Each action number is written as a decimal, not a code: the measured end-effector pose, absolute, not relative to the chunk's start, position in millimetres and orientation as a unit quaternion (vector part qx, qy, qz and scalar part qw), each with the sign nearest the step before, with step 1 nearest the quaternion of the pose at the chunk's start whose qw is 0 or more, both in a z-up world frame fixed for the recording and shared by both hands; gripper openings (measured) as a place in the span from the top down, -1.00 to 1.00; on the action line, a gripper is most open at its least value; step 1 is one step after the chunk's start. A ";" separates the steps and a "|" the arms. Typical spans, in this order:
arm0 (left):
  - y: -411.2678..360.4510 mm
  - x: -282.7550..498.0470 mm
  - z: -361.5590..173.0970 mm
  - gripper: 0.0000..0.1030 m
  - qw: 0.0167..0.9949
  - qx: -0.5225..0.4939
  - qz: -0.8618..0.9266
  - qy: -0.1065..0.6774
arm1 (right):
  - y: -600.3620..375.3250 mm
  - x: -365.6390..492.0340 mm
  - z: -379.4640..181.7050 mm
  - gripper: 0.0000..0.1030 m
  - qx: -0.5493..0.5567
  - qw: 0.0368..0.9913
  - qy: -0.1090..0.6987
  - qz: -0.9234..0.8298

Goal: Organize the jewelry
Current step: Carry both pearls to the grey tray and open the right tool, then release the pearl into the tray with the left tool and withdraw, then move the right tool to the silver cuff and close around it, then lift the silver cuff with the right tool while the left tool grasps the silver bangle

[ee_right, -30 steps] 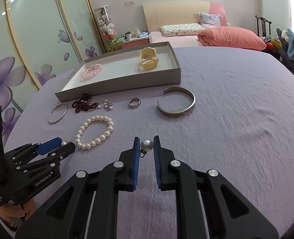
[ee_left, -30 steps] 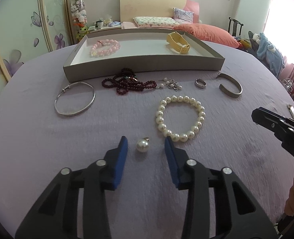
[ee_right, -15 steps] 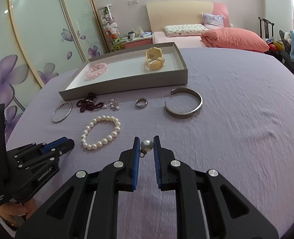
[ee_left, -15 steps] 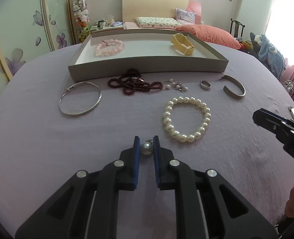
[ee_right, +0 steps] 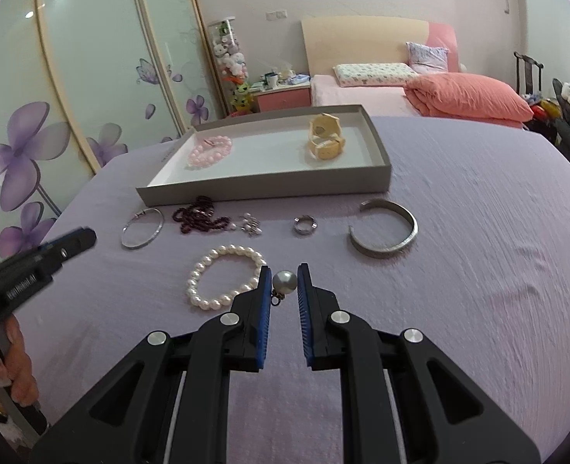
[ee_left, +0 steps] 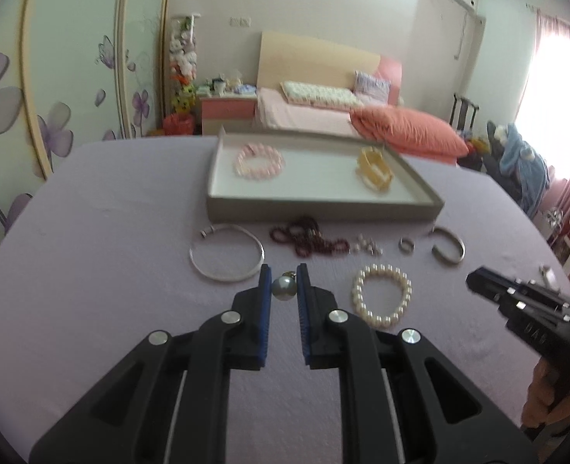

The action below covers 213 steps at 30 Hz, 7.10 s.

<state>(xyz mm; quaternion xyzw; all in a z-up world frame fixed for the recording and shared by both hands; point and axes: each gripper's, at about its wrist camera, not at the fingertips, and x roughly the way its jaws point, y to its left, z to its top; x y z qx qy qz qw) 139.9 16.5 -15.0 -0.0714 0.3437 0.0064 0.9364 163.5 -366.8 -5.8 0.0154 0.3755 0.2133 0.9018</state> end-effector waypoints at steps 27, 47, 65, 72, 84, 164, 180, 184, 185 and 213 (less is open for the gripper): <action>18.6 158.1 -7.9 0.73 0.943 -0.030 0.042 0.329 | -349.8 189.4 15.6 0.71 -0.008 0.916 0.347 0.203; 27.2 266.0 8.3 0.73 0.951 0.006 0.067 0.302 | -321.0 319.4 31.3 0.72 0.008 0.932 0.324 0.166; 36.3 338.0 -9.6 0.73 0.942 -0.046 0.044 0.329 | -294.6 353.8 -11.7 0.71 -0.030 0.910 0.375 0.176; 33.1 342.1 -12.2 0.73 0.942 -0.045 0.037 0.329 | -302.9 356.7 -7.3 0.61 -0.008 0.907 0.380 0.182; 29.7 346.2 -18.4 0.73 0.939 -0.052 0.029 0.339 | -322.1 352.8 -5.2 0.20 0.002 0.911 0.376 0.169; 68.9 160.3 -27.6 -0.84 0.941 -0.063 0.045 0.328 | -398.8 245.5 -49.6 -0.48 -0.070 0.886 0.427 0.167; 68.8 167.6 -35.7 -0.84 0.939 -0.067 0.038 0.337 | -393.3 277.5 -53.5 -0.45 -0.077 0.876 0.438 0.183; 68.3 168.1 -36.7 -0.84 0.938 -0.067 0.037 0.338 | -392.4 281.2 -53.4 -0.45 -0.086 0.873 0.437 0.198; 68.3 168.3 -37.0 -0.84 0.938 -0.067 0.037 0.338 | -392.7 281.3 -53.0 -0.45 -0.087 0.873 0.437 0.201; 65.3 174.5 -43.7 -0.84 0.934 -0.062 0.045 0.349 | -401.1 260.0 -39.7 -0.28 -0.031 0.881 0.426 0.205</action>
